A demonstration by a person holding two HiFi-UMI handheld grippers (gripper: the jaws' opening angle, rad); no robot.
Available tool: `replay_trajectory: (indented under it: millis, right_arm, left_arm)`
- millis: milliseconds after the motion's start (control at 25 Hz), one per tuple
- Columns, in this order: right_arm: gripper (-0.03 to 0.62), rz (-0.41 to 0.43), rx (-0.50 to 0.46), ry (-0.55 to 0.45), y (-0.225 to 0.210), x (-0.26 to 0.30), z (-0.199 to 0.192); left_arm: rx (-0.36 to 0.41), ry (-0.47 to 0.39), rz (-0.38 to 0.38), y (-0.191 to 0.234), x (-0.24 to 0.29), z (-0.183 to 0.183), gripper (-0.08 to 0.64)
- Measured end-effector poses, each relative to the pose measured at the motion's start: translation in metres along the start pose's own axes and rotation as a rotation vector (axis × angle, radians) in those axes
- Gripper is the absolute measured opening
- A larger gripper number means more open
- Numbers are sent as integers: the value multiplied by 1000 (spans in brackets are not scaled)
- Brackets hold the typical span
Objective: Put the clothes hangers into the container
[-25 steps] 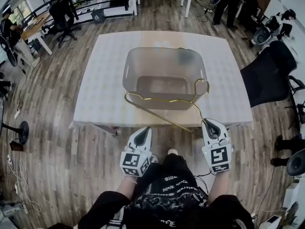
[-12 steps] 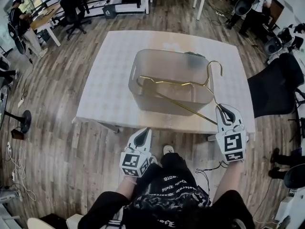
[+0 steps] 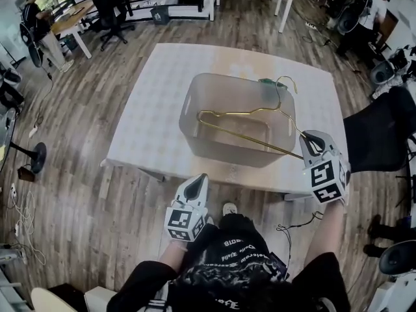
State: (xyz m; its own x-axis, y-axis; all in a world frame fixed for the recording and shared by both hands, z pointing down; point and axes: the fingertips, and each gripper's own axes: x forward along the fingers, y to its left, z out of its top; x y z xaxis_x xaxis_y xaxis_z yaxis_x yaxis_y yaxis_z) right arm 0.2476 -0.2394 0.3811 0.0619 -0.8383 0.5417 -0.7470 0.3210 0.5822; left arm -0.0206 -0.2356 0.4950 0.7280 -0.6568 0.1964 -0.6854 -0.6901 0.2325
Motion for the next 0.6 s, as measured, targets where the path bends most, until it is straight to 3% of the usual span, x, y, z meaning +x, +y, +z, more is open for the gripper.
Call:
replay_trajectory:
  millis: [600]
  right_arm:
    - [17, 202, -188, 39, 14, 62, 19]
  left_arm:
    - [-3, 2, 74, 18, 8, 0, 20]
